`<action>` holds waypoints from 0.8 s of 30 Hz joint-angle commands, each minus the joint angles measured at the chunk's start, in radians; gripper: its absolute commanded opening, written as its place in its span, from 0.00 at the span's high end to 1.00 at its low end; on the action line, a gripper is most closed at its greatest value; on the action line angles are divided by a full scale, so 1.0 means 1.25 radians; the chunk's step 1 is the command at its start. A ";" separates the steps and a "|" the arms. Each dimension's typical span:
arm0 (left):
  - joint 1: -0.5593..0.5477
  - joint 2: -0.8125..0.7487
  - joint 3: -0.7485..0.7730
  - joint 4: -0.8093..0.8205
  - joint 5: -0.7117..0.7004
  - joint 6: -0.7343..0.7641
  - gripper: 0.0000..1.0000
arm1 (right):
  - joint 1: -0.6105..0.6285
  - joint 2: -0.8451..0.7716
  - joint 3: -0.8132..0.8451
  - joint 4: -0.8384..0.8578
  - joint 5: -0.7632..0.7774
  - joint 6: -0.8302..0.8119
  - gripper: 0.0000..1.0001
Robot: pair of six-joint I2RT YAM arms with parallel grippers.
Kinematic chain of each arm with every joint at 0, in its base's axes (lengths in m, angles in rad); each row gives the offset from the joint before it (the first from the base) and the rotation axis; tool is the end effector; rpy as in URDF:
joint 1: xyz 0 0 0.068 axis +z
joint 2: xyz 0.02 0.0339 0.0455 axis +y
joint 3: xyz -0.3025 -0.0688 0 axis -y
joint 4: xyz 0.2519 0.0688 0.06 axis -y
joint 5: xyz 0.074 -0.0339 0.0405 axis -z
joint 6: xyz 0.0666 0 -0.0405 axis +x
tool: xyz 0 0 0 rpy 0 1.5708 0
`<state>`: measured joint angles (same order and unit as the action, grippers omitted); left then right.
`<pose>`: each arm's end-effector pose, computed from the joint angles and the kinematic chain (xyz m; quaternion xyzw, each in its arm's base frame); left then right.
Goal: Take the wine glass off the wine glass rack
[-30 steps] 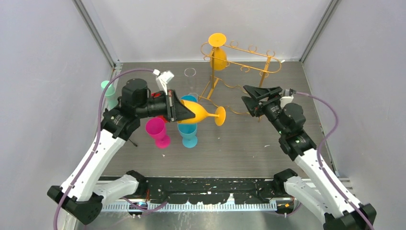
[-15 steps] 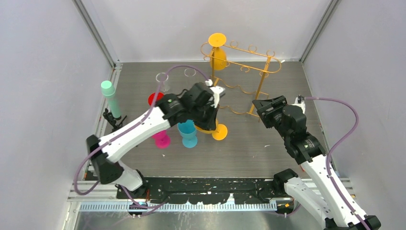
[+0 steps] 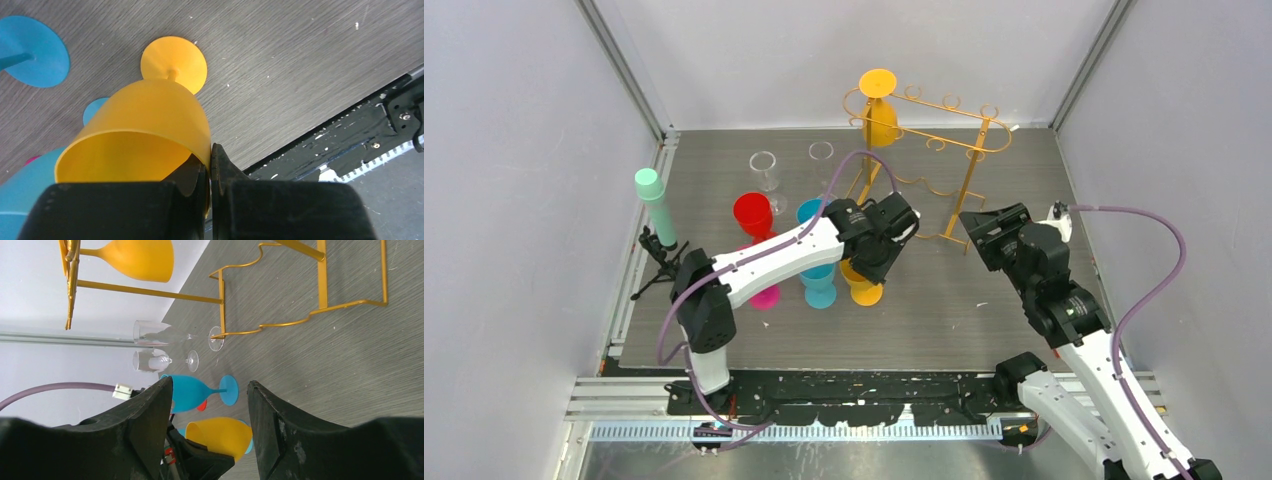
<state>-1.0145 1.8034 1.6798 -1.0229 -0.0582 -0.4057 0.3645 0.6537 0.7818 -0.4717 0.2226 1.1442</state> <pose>0.2171 -0.3418 0.3083 0.2870 0.9341 -0.1156 0.1781 0.1481 0.0408 0.3423 0.3680 0.7273 0.3257 0.4792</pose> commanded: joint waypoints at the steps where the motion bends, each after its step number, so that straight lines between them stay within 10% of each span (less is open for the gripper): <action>1: -0.003 0.011 0.021 -0.004 -0.023 0.022 1.00 | -0.001 -0.021 0.024 0.004 0.045 -0.017 0.38; 24: -0.003 -0.188 0.006 0.098 0.014 0.039 0.36 | 0.000 -0.018 0.065 -0.020 0.042 -0.032 0.39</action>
<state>-1.0145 1.7214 1.6806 -0.9955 -0.0578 -0.3805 0.3645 0.6350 0.7975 -0.5102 0.2390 1.1263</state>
